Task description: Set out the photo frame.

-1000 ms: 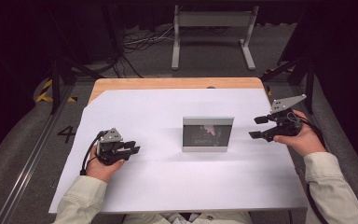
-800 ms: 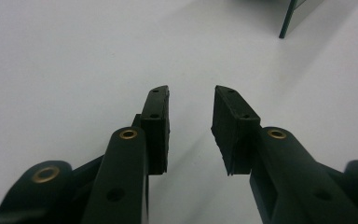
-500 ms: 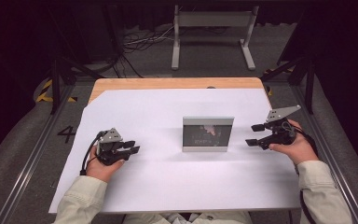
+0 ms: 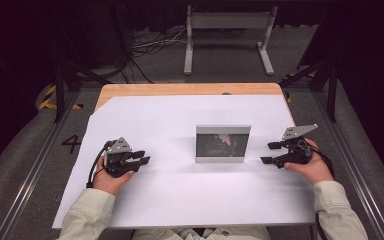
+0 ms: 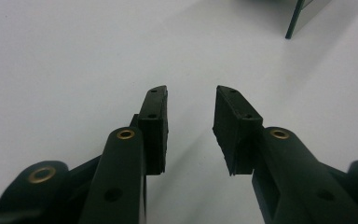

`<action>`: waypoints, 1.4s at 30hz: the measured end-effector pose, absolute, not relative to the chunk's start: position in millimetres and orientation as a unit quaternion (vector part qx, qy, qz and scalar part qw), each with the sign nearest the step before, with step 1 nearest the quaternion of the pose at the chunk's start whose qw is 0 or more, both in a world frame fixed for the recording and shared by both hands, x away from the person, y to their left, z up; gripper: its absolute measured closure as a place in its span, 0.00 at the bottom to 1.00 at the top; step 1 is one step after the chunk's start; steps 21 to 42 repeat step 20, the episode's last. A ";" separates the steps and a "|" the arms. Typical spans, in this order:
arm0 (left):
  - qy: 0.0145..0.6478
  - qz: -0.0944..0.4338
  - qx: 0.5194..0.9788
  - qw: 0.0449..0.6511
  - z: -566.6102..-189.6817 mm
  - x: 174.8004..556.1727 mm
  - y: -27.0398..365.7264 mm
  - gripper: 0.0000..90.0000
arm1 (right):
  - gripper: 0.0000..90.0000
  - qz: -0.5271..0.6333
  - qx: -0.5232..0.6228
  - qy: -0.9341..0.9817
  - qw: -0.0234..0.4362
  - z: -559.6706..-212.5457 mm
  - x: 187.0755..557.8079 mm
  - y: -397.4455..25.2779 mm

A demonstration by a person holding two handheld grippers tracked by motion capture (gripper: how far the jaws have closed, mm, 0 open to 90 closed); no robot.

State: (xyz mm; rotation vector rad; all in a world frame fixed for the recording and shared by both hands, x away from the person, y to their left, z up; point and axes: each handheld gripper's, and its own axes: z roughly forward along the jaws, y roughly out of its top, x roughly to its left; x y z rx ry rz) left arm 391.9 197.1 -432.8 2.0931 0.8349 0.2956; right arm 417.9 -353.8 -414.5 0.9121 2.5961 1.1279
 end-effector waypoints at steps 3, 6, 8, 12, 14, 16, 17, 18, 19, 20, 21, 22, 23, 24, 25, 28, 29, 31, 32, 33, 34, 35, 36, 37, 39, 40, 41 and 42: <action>0.336 0.117 0.834 0.421 -433.1 391.9 196.6 0.72 | 0.30 0.361 0.309 0.875 0.091 -419.9 419.2 -349.9; 0.336 0.115 0.835 0.421 -433.8 392.1 196.0 0.72 | 0.30 0.358 0.310 0.877 0.087 -424.1 420.1 -346.0; 0.336 0.115 0.835 0.421 -434.0 392.3 196.1 0.72 | 0.30 0.354 0.311 0.878 0.088 -426.9 420.2 -343.5; 0.337 0.115 0.834 0.421 -434.7 392.8 196.4 0.72 | 0.29 0.350 0.312 0.879 0.091 -429.7 419.7 -341.1; 0.338 0.117 0.834 0.421 -434.9 392.9 196.5 0.71 | 0.29 0.348 0.313 0.878 0.095 -430.7 419.7 -340.9; 0.339 0.117 0.833 0.422 -435.2 393.2 196.5 0.70 | 0.29 0.349 0.314 0.878 0.096 -431.6 419.5 -341.0; 0.339 0.118 0.833 0.422 -435.3 393.3 196.5 0.70 | 0.29 0.350 0.314 0.877 0.096 -431.9 419.4 -341.2; 0.339 0.118 0.833 0.422 -435.3 393.4 196.6 0.69 | 0.29 0.350 0.314 0.877 0.098 -432.0 419.1 -341.4; 0.341 0.118 0.832 0.422 -435.3 393.2 196.6 0.69 | 0.29 0.352 0.315 0.876 0.098 -431.9 418.9 -341.9; 0.341 0.118 0.832 0.422 -435.3 393.2 196.6 0.69 | 0.29 0.353 0.315 0.875 0.098 -431.9 418.7 -342.3; 0.341 0.118 0.832 0.422 -435.3 393.2 196.6 0.69 | 0.29 0.353 0.315 0.875 0.098 -431.9 418.7 -342.3; 0.341 0.118 0.832 0.422 -435.3 393.2 196.6 0.69 | 0.29 0.353 0.315 0.875 0.098 -431.9 418.7 -342.3; 0.341 0.118 0.832 0.422 -435.3 393.2 196.6 0.69 | 0.29 0.353 0.315 0.875 0.098 -431.9 418.7 -342.3; 0.341 0.118 0.832 0.422 -435.3 393.2 196.6 0.69 | 0.29 0.353 0.315 0.875 0.098 -431.9 418.7 -342.3; 0.341 0.118 0.832 0.422 -435.3 393.2 196.6 0.69 | 0.29 0.353 0.315 0.875 0.098 -431.9 418.7 -342.3; 0.341 0.118 0.832 0.422 -435.3 393.2 196.6 0.69 | 0.29 0.353 0.315 0.875 0.098 -431.9 418.7 -342.3; 0.341 0.118 0.832 0.422 -435.3 393.2 196.6 0.69 | 0.29 0.353 0.315 0.875 0.098 -431.9 418.7 -342.3; 0.341 0.118 0.832 0.422 -435.3 393.2 196.6 0.69 | 0.29 0.353 0.315 0.875 0.098 -431.9 418.7 -342.3; 0.341 0.118 0.832 0.422 -435.3 393.2 196.6 0.69 | 0.29 0.353 0.315 0.875 0.098 -431.9 418.7 -342.3; 0.341 0.118 0.832 0.422 -435.3 393.2 196.6 0.69 | 0.29 0.353 0.315 0.875 0.098 -431.9 418.7 -342.3; 0.341 0.118 0.832 0.422 -435.3 393.2 196.6 0.69 | 0.29 0.353 0.315 0.875 0.098 -431.9 418.7 -342.3; 0.341 0.118 0.832 0.422 -435.3 393.2 196.6 0.69 | 0.29 0.353 0.315 0.875 0.098 -431.9 418.7 -342.3; 0.341 0.118 0.832 0.422 -435.3 393.2 196.6 0.69 | 0.29 0.353 0.315 0.875 0.098 -431.9 418.7 -342.3; 0.341 0.118 0.832 0.422 -435.3 393.2 196.6 0.69 | 0.29 0.353 0.315 0.875 0.098 -431.9 418.7 -342.3; 0.341 0.118 0.832 0.422 -435.3 393.2 196.6 0.69 | 0.29 0.353 0.315 0.875 0.098 -431.9 418.7 -342.3; 0.341 0.118 0.832 0.422 -435.3 393.2 196.6 0.69 | 0.29 0.353 0.315 0.875 0.098 -431.9 418.7 -342.3; 0.341 0.118 0.832 0.422 -435.3 393.2 196.6 0.69 | 0.29 0.353 0.315 0.875 0.098 -431.9 418.7 -342.3; 0.341 0.118 0.832 0.422 -435.3 393.2 196.6 0.69 | 0.29 0.353 0.315 0.875 0.098 -431.9 418.7 -342.3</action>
